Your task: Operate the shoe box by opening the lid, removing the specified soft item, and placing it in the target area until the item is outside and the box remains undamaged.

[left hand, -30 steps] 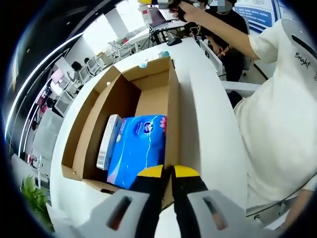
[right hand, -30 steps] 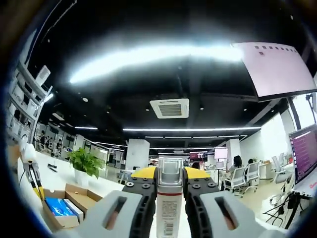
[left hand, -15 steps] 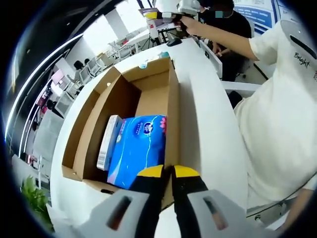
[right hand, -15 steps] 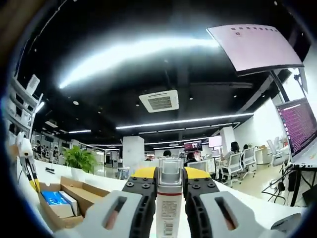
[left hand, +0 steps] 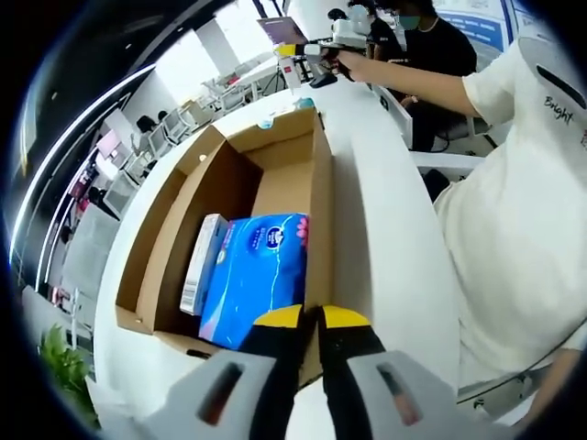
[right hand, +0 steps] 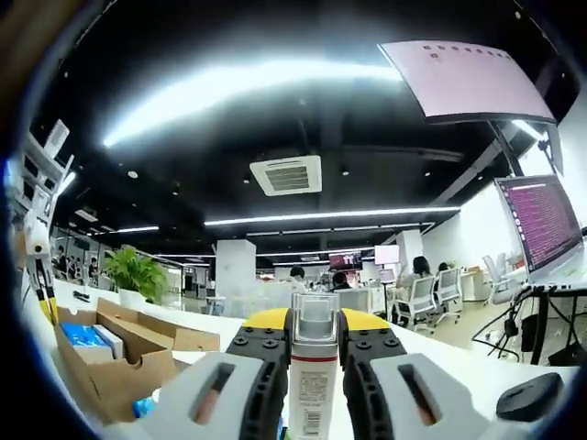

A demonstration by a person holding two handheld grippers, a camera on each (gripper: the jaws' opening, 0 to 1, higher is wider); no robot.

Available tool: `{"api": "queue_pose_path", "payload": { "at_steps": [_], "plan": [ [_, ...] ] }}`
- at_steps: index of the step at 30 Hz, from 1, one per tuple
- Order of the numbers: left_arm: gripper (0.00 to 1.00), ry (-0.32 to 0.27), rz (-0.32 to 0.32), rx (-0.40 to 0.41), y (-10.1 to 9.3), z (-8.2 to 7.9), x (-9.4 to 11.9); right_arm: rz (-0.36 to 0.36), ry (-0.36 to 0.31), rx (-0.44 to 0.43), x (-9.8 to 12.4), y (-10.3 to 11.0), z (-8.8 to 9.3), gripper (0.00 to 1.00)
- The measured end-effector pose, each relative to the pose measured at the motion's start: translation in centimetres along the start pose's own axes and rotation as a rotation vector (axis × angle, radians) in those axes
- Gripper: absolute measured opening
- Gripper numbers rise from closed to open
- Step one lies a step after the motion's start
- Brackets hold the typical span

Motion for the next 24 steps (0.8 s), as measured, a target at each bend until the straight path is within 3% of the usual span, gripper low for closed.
{"api": "queue_pose_path", "payload": {
  "at_steps": [2, 7, 11, 24],
  "plan": [
    [0.05, 0.004, 0.002, 0.001, 0.0, 0.0, 0.0, 0.013, 0.003, 0.024, 0.1, -0.3, 0.6, 0.19],
    [0.05, -0.001, 0.0, -0.003, 0.0, 0.0, 0.0, 0.048, 0.072, -0.017, 0.0, -1.3, 2.8, 0.19],
    [0.05, -0.001, -0.001, -0.005, 0.0, 0.0, 0.0, 0.03, 0.093, 0.002, -0.2, -1.4, 4.1, 0.19],
    [0.06, -0.003, -0.005, -0.012, -0.1, 0.0, -0.1, -0.003, 0.127, 0.039, 0.4, 0.0, 5.2, 0.19]
  ]
}}
Point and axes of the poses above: the point that each gripper's makers call its tool centre point, and the gripper's own axes: x roughly backward along the fingers, y roughly to its left, z roughly out of its underside, the point moved 6 cm from there along x, roughly backward along the fingers, and after that the axes turned 6 degrees about -x, right-handed, at the moved point
